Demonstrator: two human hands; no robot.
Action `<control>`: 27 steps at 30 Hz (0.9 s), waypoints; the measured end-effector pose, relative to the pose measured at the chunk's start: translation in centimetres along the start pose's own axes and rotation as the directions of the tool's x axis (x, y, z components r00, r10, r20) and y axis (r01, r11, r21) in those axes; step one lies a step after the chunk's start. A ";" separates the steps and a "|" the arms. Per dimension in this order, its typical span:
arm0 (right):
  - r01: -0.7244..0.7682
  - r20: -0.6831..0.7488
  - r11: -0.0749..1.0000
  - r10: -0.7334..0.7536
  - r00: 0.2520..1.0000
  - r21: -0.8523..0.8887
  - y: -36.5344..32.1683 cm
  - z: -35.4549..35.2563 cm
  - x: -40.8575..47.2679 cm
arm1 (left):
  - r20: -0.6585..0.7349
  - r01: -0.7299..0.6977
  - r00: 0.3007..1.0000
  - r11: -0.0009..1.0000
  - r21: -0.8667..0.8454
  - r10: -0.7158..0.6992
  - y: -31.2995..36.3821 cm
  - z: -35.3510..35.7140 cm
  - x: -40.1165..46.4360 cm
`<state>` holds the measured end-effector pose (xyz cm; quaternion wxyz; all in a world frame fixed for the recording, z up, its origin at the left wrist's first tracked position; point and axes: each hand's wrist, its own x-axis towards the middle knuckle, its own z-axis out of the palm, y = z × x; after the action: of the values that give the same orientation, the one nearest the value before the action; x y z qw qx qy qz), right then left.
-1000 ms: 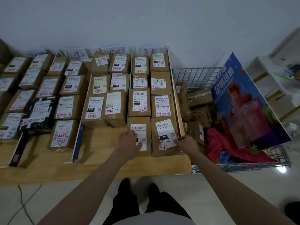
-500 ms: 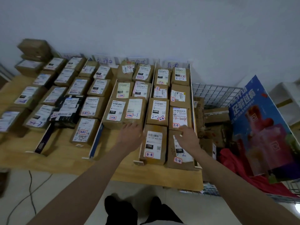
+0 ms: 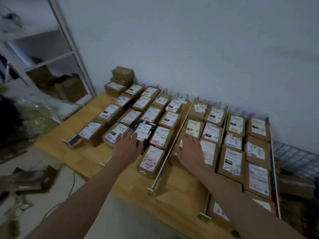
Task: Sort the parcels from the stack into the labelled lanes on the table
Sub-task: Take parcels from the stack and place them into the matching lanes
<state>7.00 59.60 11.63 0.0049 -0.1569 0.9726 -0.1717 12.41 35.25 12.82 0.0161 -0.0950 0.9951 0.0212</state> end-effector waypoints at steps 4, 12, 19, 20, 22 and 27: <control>0.045 -0.001 0.999 -0.045 0.999 0.013 -7.1 2.2 3.2 | -0.021 0.062 0.998 0.998 0.011 -0.062 -7.5 -1.2 0.8; 0.116 0.011 0.993 -0.116 0.993 0.018 -18.2 6.3 8.3 | -0.039 0.124 0.992 0.992 0.025 -0.123 -19.9 -3.2 2.8; 0.128 -0.008 0.992 -0.128 0.992 -0.003 -25.0 9.3 14.8 | -0.053 0.170 0.984 0.985 0.028 -0.168 -28.1 -3.3 7.3; 0.123 -0.009 0.992 -0.123 0.992 -0.004 -25.9 10.0 16.0 | -0.053 0.173 0.984 0.985 0.026 -0.171 -29.2 -3.3 8.2; 0.104 -0.024 0.994 -0.103 0.994 0.022 -27.9 11.4 18.8 | -0.058 0.169 0.984 0.985 0.038 -0.167 -31.4 -3.4 10.3; 0.078 -0.021 0.993 -0.076 0.997 0.091 -32.7 15.5 25.9 | -0.014 0.113 0.994 0.986 0.119 -0.112 -36.9 -3.9 15.6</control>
<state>-6.72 17.40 9.18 -0.0029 -0.1923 0.9569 -0.2176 3.99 -4.03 14.67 0.0194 -0.1498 0.9877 -0.0398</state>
